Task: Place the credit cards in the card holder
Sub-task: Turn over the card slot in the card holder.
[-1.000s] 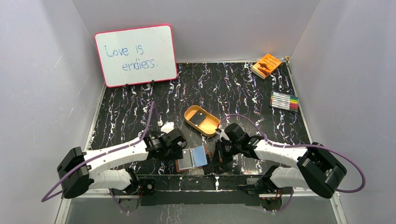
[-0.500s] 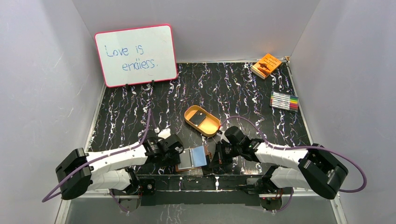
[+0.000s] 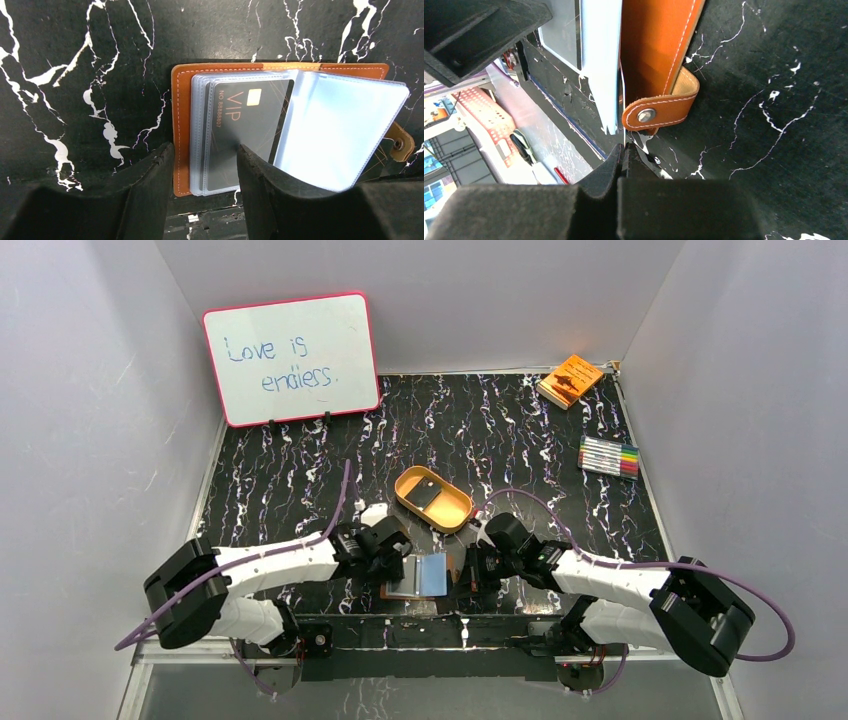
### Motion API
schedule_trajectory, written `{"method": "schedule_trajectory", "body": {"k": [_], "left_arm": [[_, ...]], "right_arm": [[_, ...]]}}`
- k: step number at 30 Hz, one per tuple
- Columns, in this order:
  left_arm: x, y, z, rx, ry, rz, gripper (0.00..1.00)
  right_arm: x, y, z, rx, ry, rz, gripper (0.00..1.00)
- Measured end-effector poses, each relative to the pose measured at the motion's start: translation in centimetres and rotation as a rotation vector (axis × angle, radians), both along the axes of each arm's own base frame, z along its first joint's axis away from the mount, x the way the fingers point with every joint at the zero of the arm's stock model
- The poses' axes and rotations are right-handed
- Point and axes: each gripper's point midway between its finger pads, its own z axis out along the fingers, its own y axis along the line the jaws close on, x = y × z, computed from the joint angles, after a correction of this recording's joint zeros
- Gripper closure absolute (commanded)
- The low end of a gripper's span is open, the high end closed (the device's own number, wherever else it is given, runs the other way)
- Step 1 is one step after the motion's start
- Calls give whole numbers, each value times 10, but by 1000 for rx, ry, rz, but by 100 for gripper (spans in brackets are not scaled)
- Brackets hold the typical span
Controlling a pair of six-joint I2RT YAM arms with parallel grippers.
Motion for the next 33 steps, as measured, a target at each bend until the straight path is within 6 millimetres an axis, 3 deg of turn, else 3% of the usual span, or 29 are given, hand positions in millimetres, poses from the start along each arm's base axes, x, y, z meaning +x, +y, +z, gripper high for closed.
{"method": "schedule_trajectory", "body": {"k": [5, 11, 14, 19, 23, 33], "left_arm": [[15, -9, 21, 3, -59, -25, 44], [33, -35, 64, -63, -143, -82, 28], [36, -57, 77, -76, -161, -135, 26], [28, -85, 58, -43, -121, -220, 26], [18, -89, 40, -17, -66, -264, 26], [13, -97, 26, -23, -28, -297, 33]], "right_arm": [[1, -1, -1, -7, -5, -6, 100], [2, -3, -4, -22, -9, -13, 100], [3, -3, -4, -27, -11, -13, 100], [3, -4, -5, -30, -10, -14, 100], [3, -4, -4, -30, -11, -14, 100], [3, -4, -4, -30, -12, -15, 100]]}}
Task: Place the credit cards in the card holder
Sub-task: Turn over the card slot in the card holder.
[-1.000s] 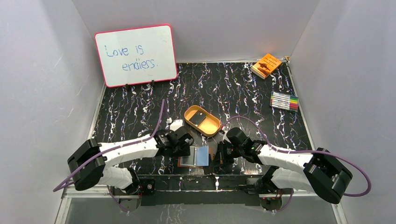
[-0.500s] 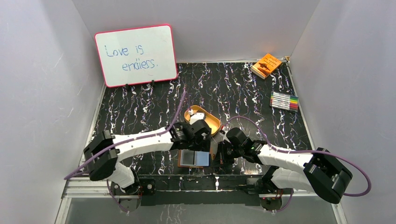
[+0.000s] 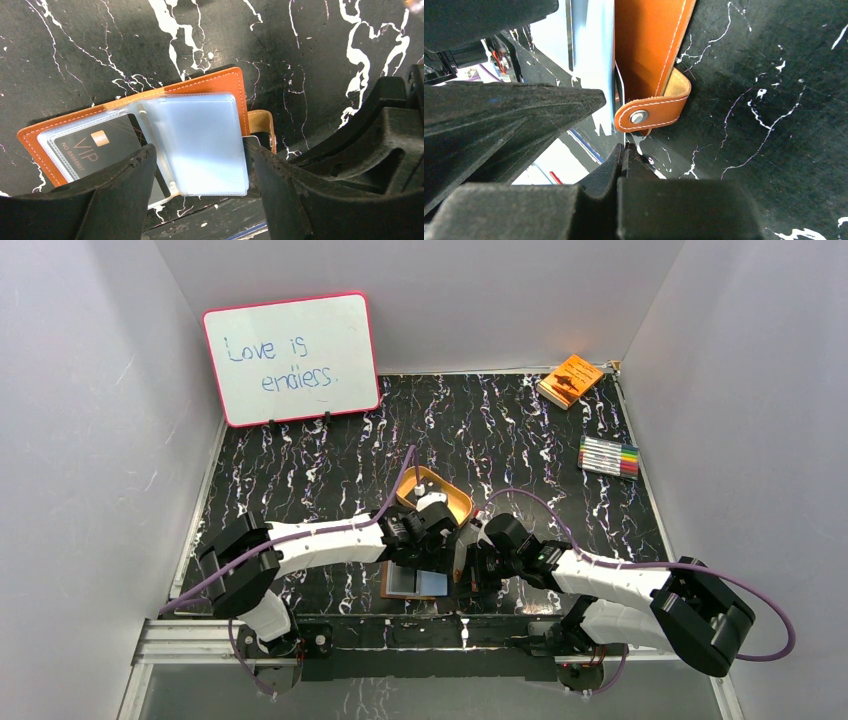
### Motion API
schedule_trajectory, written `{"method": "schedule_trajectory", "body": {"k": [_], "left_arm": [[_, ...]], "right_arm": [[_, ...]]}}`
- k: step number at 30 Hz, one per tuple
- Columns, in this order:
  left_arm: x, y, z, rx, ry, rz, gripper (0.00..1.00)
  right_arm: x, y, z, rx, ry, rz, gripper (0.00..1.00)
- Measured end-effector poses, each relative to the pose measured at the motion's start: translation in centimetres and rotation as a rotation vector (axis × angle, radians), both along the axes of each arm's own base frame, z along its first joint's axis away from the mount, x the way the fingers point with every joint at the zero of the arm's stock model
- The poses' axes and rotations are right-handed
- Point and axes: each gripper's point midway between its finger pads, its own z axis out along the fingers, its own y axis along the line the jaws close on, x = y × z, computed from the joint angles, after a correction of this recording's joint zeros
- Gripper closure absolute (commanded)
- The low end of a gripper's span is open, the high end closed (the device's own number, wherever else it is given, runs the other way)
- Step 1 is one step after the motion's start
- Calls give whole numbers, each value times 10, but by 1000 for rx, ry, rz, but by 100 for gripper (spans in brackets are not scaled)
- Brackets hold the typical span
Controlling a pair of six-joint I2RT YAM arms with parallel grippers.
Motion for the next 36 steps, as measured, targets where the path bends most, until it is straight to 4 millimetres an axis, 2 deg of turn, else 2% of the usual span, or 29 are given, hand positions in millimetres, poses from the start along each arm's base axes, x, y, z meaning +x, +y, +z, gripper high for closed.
{"method": "schedule_trajectory", "body": {"k": [15, 27, 33, 36], "left_arm": [[-4, 7, -16, 40, 21, 0, 48], [-3, 11, -20, 57, 20, 9, 80], [-1, 16, -21, 74, 9, 28, 89], [0, 17, -22, 79, 4, 40, 91]], "right_arm": [[0, 0, 1, 2, -3, -2, 100], [0, 0, 1, 1, -5, -3, 100], [0, -3, 3, -2, -11, -8, 100], [1, -11, 5, -33, -23, -33, 100]]}}
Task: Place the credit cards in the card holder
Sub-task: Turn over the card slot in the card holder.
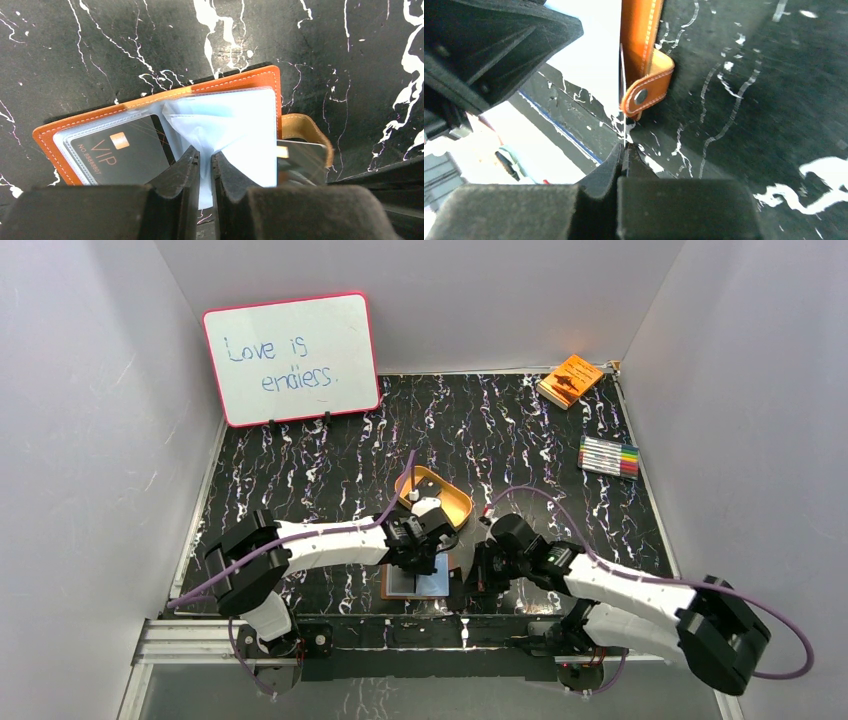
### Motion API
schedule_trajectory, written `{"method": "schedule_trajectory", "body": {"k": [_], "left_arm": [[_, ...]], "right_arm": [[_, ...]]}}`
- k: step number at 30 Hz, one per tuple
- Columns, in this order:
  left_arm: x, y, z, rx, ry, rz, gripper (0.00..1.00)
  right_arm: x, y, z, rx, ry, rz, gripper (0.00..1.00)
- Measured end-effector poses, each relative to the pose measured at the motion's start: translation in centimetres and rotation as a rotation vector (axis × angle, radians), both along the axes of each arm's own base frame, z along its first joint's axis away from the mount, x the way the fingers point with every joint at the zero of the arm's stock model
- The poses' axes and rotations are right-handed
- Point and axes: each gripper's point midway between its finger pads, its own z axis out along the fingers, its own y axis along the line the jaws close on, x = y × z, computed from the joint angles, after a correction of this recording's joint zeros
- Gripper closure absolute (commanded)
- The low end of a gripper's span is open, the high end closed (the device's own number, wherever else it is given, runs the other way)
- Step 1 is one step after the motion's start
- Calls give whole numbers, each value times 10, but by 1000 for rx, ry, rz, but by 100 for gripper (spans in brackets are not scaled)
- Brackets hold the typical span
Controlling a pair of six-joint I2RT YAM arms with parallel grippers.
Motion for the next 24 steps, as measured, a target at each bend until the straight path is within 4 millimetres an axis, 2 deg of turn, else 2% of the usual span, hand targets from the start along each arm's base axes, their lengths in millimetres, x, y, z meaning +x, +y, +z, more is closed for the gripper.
{"method": "schedule_trajectory", "body": {"k": [3, 6, 9, 11, 14, 18, 24], "left_arm": [[1, 3, -1, 5, -6, 13, 91], [1, 6, -1, 8, -11, 26, 92], [1, 8, 0, 6, -16, 34, 92], [1, 10, 0, 7, -19, 41, 92], [2, 11, 2, 6, -25, 53, 92], [2, 13, 3, 8, -27, 62, 92], [2, 13, 5, 3, -29, 66, 92]], "right_arm": [[5, -12, 11, -42, -45, -47, 100], [14, -21, 37, -43, -126, -92, 100], [17, -18, 60, 6, -180, -76, 100], [14, -11, 68, 38, -179, -35, 100], [7, -2, 61, 46, -120, 18, 100], [2, 4, 38, 9, -35, 45, 100], [3, 17, 18, 8, 33, 58, 100]]}}
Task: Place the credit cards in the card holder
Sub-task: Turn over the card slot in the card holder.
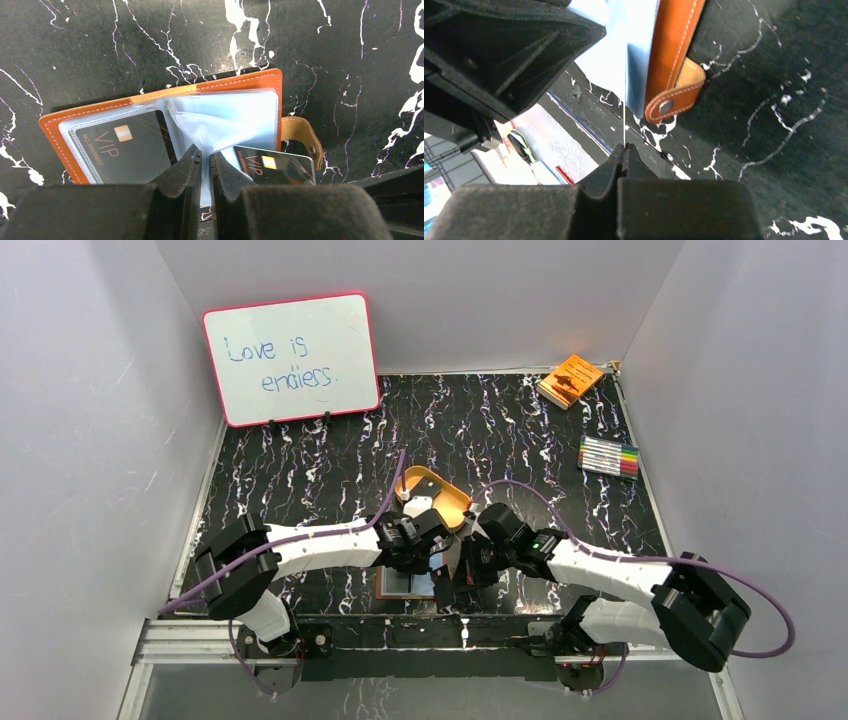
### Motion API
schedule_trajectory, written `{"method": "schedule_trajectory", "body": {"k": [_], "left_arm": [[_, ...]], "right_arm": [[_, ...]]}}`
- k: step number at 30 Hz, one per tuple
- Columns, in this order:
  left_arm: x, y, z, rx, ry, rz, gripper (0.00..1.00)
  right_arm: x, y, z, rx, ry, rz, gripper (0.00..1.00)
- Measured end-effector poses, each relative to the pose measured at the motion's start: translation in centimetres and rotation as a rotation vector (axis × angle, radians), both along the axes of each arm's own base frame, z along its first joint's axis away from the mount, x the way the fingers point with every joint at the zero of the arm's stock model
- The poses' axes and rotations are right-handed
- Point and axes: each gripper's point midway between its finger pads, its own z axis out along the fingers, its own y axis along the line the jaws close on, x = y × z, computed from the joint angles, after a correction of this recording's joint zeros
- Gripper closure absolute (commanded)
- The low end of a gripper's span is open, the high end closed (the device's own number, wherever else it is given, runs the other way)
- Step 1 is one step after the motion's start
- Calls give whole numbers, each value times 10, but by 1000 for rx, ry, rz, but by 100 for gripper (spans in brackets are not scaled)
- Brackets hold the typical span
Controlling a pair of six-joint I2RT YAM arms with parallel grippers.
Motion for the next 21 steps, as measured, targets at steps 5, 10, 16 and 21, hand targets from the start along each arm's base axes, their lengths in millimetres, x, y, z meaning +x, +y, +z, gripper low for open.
{"method": "schedule_trajectory", "body": {"k": [5, 10, 16, 21], "left_arm": [[0, 0, 1, -1, 0, 0, 89], [-1, 1, 4, -4, -2, 3, 74], [0, 5, 19, -17, -17, 5, 50], [5, 5, 49, -60, -64, 17, 46]], "right_arm": [[1, 10, -6, 24, 15, 21, 100], [2, 17, -7, 56, 18, 40, 100], [3, 26, 3, 120, 5, 61, 100], [5, 34, 5, 143, 21, 67, 100]]}}
